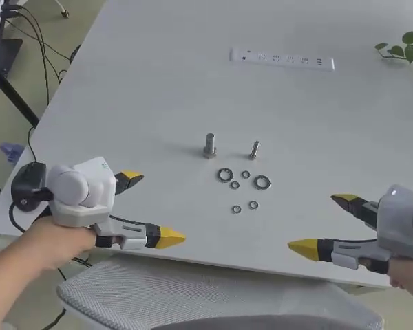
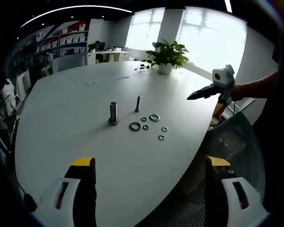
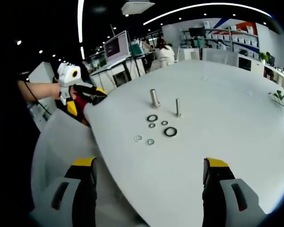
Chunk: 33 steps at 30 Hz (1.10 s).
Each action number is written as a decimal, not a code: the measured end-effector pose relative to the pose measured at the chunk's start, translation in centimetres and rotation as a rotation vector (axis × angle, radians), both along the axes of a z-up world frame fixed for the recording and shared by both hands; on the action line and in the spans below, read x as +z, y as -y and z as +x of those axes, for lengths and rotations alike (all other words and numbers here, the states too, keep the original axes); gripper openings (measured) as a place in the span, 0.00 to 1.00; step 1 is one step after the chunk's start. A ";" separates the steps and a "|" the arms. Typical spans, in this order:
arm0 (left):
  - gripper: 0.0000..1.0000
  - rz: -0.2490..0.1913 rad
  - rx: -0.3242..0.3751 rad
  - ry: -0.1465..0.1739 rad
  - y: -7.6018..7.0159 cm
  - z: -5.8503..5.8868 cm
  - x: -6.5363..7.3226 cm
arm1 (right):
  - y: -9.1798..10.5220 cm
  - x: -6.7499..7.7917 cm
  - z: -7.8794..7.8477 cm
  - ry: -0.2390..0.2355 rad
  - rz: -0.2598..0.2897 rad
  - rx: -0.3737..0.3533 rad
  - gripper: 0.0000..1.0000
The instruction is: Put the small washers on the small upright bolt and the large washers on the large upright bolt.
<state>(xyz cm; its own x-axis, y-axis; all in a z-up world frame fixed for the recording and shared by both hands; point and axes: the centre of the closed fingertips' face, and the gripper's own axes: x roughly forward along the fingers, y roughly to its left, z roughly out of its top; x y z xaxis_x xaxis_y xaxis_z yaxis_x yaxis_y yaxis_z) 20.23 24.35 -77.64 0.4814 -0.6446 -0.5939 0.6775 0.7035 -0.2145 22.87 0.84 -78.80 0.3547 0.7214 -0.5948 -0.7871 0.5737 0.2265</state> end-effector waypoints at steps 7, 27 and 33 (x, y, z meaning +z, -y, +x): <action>0.95 -0.001 -0.004 0.024 0.2 0.2 0.2 | -0.4 0.2 0.1 -0.005 -0.021 0.025 0.87; 0.92 0.002 -0.014 0.024 0.6 0.4 0.2 | -2.2 0.7 3.7 0.000 -0.071 0.063 0.80; 0.92 0.005 -0.009 0.028 0.5 0.7 0.1 | -3.0 0.4 4.9 0.011 -0.111 0.084 0.77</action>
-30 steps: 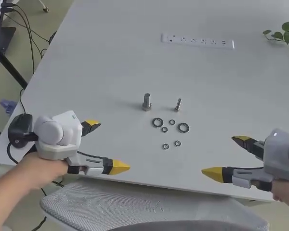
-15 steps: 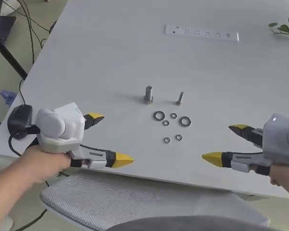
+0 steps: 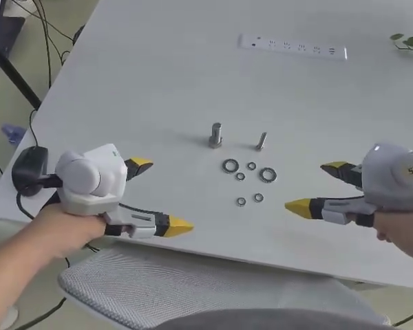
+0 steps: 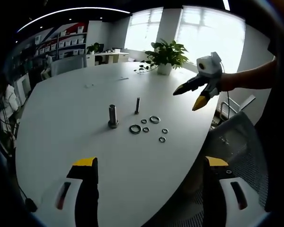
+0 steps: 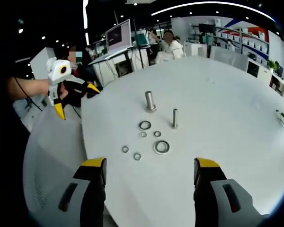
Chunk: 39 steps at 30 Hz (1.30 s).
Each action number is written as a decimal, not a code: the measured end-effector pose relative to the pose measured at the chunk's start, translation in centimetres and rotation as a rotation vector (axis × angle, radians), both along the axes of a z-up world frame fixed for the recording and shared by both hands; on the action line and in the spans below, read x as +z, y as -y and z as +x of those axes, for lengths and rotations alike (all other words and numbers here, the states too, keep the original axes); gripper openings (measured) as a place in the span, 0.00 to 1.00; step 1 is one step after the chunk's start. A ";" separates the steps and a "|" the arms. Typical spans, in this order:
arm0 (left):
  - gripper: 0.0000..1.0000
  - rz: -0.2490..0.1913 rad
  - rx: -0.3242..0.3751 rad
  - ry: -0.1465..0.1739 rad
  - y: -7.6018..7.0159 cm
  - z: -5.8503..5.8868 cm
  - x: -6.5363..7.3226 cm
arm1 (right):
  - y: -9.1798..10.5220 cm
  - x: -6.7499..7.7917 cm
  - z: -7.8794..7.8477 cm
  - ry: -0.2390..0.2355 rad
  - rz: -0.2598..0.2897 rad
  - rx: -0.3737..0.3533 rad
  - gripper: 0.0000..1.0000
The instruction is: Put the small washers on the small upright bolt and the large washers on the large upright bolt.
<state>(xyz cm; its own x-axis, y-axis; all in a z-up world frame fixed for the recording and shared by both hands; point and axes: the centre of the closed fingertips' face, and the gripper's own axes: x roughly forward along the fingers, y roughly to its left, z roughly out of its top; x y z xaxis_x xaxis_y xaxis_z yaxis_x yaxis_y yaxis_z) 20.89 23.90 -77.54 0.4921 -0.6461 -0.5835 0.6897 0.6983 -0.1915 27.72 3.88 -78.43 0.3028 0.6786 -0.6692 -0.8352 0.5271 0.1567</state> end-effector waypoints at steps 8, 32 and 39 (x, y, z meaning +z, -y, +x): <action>0.90 0.008 -0.015 -0.010 0.2 -0.5 -0.3 | -0.4 -0.6 0.8 -0.011 -0.050 0.023 0.74; 0.87 0.028 0.021 -0.011 -1.0 0.0 -0.6 | -2.8 -2.9 3.2 -0.043 -0.185 0.173 0.68; 0.86 0.015 0.021 -0.013 -1.1 0.3 -0.5 | -3.6 -3.9 3.7 -0.031 -0.247 0.221 0.66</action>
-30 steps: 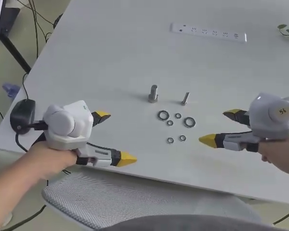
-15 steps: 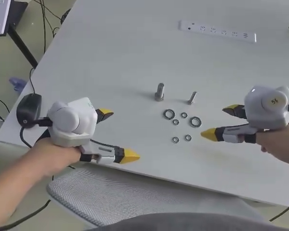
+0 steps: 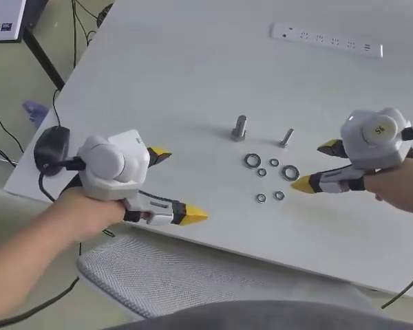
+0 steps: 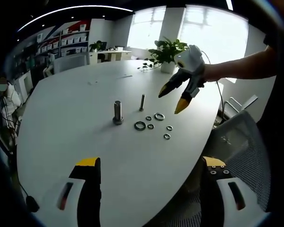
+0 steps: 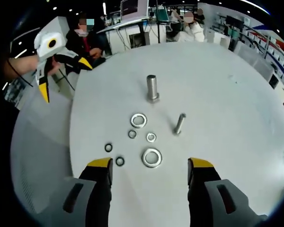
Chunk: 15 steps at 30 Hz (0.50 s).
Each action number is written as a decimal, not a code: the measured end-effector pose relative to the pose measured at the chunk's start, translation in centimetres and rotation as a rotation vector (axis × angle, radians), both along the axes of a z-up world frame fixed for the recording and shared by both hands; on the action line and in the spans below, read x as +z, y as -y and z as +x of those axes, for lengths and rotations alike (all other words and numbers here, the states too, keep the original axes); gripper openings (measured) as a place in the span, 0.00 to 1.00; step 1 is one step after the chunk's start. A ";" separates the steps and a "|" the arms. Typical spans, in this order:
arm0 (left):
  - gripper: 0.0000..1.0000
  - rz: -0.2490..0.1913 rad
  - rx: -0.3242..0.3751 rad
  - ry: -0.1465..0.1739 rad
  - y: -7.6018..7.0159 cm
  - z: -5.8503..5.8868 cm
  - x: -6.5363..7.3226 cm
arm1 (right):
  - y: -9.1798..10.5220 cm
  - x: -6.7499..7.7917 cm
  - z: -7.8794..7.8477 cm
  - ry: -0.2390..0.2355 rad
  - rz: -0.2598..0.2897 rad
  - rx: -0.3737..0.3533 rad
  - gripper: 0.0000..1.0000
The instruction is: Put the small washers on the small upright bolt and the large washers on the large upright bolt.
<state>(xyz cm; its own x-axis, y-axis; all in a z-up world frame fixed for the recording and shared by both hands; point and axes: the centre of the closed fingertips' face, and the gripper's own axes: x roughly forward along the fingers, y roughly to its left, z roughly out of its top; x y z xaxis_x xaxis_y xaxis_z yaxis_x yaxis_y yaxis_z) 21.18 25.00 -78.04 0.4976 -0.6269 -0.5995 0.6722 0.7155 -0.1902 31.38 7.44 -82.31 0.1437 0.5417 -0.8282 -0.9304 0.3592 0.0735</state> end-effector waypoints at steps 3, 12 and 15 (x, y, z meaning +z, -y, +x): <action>0.86 0.006 -0.003 0.002 -0.1 0.1 0.0 | -0.5 -0.5 0.0 -0.006 -0.016 0.017 0.64; 0.84 -0.003 -0.012 0.009 0.0 0.4 0.2 | -0.6 -2.2 0.1 -0.010 -0.101 0.082 0.54; 0.83 -0.006 -0.011 0.012 0.0 0.4 0.3 | -0.5 -2.6 0.1 -0.010 -0.123 0.098 0.53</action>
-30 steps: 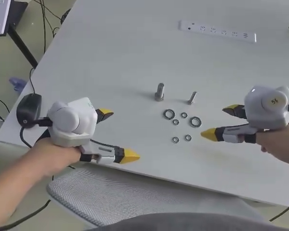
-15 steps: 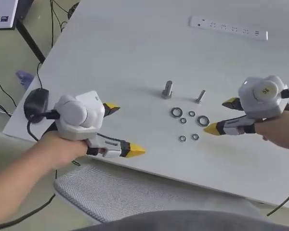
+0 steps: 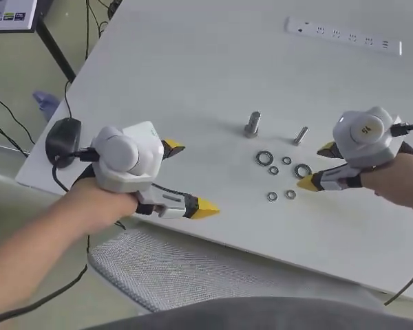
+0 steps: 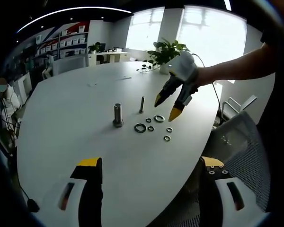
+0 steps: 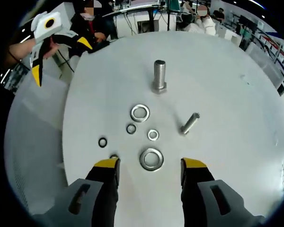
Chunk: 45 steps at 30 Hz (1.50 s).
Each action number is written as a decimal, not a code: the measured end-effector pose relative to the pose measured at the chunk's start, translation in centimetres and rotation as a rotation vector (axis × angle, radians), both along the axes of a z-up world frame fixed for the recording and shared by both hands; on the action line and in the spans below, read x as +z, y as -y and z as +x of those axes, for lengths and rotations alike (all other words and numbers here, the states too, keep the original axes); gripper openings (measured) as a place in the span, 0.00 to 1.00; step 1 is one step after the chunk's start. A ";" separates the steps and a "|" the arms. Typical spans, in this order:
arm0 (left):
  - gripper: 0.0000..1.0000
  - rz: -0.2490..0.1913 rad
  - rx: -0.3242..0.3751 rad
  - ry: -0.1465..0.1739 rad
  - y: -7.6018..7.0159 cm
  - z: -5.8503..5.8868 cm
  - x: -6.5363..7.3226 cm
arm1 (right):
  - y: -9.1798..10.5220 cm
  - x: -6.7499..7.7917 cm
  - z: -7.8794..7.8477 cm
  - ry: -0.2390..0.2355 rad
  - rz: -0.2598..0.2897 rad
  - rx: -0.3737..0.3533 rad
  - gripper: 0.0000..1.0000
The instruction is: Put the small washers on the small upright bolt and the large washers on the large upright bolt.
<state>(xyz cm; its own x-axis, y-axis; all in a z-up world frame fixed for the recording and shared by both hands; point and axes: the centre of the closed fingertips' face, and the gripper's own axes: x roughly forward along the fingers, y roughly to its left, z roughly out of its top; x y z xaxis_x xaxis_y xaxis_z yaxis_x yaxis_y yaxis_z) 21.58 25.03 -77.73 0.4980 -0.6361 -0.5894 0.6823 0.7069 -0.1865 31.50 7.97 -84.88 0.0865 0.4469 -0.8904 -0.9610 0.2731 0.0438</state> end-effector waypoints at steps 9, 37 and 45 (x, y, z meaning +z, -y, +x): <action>0.82 0.021 -0.008 0.009 -0.2 -0.1 -0.2 | -0.1 -0.8 0.3 0.002 -0.055 0.015 0.45; 0.78 0.010 0.007 0.029 -0.7 -0.2 0.4 | -0.3 -1.8 0.1 -0.001 -0.209 0.092 0.31; 0.78 0.011 0.013 0.044 -0.6 -0.2 0.6 | -0.1 -1.9 0.3 -0.018 -0.262 0.083 0.26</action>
<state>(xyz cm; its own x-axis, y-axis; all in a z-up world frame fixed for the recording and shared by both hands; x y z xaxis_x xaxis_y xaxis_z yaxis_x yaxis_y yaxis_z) 21.41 25.67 -77.13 0.5319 -0.6228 -0.5737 0.6805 0.7176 -0.1481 31.84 8.11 -86.77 0.0424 0.2062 -0.9776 -0.9803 0.1975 -0.0009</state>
